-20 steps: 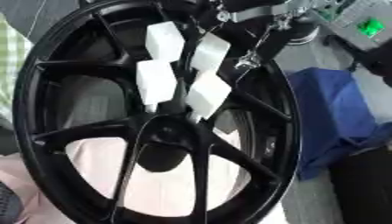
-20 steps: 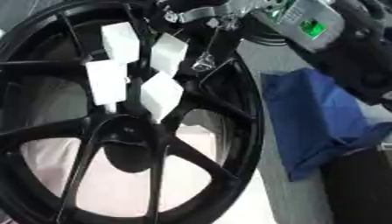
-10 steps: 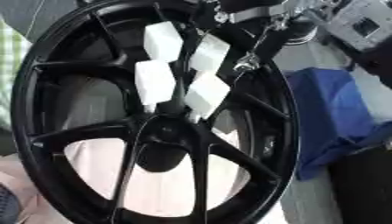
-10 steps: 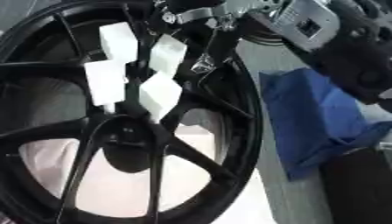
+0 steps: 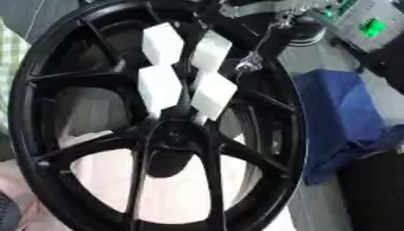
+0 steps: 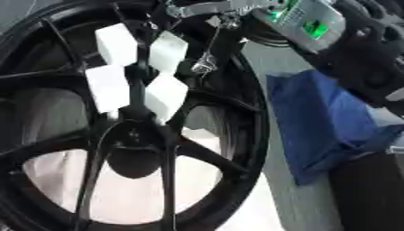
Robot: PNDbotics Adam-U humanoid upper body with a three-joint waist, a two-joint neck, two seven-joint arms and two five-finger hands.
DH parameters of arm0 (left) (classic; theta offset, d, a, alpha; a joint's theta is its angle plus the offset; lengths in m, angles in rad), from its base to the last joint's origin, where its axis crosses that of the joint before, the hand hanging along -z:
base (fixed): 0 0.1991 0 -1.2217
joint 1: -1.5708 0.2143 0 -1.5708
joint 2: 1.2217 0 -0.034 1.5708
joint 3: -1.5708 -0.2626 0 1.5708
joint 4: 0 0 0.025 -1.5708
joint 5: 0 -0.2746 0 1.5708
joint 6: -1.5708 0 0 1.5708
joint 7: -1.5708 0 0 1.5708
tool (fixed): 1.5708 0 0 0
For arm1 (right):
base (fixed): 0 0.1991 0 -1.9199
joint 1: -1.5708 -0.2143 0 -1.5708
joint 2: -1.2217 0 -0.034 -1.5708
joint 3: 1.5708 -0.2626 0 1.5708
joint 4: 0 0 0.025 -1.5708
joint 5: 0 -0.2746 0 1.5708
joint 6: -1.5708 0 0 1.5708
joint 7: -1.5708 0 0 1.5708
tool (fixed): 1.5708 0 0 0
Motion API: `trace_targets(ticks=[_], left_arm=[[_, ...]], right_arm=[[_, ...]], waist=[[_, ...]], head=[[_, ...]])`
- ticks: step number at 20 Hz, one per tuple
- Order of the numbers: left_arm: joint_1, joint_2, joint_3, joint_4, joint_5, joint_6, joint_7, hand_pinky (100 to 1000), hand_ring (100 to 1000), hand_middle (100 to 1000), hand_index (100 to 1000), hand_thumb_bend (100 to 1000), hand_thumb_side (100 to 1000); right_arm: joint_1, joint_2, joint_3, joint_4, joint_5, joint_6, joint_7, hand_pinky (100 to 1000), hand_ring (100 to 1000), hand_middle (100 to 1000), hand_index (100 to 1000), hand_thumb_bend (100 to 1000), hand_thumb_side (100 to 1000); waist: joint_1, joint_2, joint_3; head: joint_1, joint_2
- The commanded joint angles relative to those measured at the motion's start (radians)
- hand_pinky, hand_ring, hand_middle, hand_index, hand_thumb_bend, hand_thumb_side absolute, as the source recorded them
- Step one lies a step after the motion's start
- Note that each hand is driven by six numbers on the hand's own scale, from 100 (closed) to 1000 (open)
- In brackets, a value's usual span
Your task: Pull the pin out of the wheel hub.
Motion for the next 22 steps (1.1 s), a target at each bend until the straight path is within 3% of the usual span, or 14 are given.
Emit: trace_targets(ticks=[1, 13, 18, 22], left_arm=[[-0.002, 0.025, 0.014, -0.019, -0.008, -0.002, 0.004, 737, 577, 537, 765, 319, 780], [0.002, 0.031, 0.018, -0.019, -0.011, -0.002, 0.009, 738, 576, 537, 765, 318, 779], [0.011, 0.036, 0.021, -0.019, -0.013, -0.002, 0.012, 739, 575, 537, 765, 319, 777], [0.021, 0.039, 0.024, -0.019, -0.014, -0.001, 0.016, 739, 575, 537, 765, 319, 777]], right_arm=[[-0.026, -0.015, -0.022, 0.009, -0.027, 0.007, -0.006, 808, 614, 386, 454, 245, 100], [-0.071, -0.019, -0.07, 0.033, -0.086, -0.018, 0.051, 809, 613, 374, 426, 291, 100], [-0.073, -0.039, -0.123, 0.037, -0.112, -0.021, 0.068, 805, 613, 378, 432, 284, 100], [-0.028, -0.07, -0.188, 0.045, -0.142, -0.007, 0.026, 805, 608, 378, 434, 264, 100]], waist=[[0.008, -0.019, 0.003], [-0.001, -0.025, 0.003], [-0.003, -0.035, -0.008], [0.004, -0.046, -0.03]], head=[[-0.004, -0.006], [0.0, -0.002], [0.005, 0.008], [0.016, 0.019]])
